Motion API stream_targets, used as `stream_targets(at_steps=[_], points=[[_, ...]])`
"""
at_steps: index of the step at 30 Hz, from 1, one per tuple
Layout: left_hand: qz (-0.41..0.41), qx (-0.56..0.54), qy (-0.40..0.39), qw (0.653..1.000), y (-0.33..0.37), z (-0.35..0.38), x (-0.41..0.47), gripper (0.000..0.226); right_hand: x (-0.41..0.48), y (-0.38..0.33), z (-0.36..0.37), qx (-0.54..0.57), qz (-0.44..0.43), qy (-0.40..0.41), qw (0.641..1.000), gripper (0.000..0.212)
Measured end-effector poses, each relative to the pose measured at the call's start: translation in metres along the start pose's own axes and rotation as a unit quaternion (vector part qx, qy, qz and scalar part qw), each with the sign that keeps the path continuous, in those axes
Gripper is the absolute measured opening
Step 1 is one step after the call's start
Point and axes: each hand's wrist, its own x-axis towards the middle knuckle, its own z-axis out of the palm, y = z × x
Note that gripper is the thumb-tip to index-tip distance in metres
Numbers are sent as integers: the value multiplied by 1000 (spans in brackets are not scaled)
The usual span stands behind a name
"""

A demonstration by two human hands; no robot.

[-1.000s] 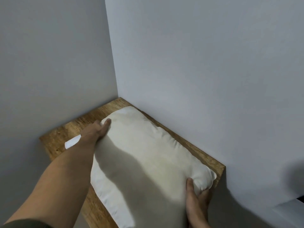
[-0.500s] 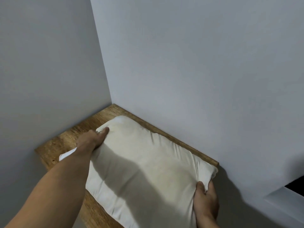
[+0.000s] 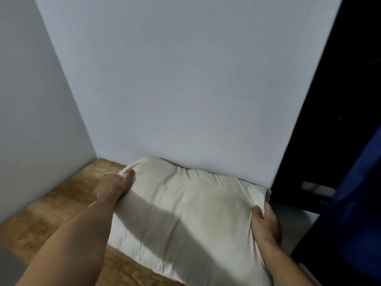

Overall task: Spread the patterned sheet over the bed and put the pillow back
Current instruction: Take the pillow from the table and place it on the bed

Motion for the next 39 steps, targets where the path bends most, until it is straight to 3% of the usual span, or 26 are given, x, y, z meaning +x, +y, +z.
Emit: stream_targets(at_steps=[9,18,21,28,32,35,39], points=[[111,-47,-68,990,121,56,-123,90,24,60,-191,-21,29,89,995,48],[230,-36,-121,965,153,110,-252,100,-18,128,-332,-10,47,111,993,46],[236,-8,-133,963,145,130,-282,97,-39,153,-358,-9,53,105,993,45],[269,6,-194,943,115,176,-329,121,-98,207,-380,-16,90,98,991,44],[311,10,-221,924,105,191,-354,87,-134,232,-378,-13,108,114,987,41],[323,13,-250,913,107,197,-371,78,-165,245,-378,-6,118,134,984,38],[331,8,-268,905,113,205,-384,98,-212,247,-387,0,142,182,973,41]])
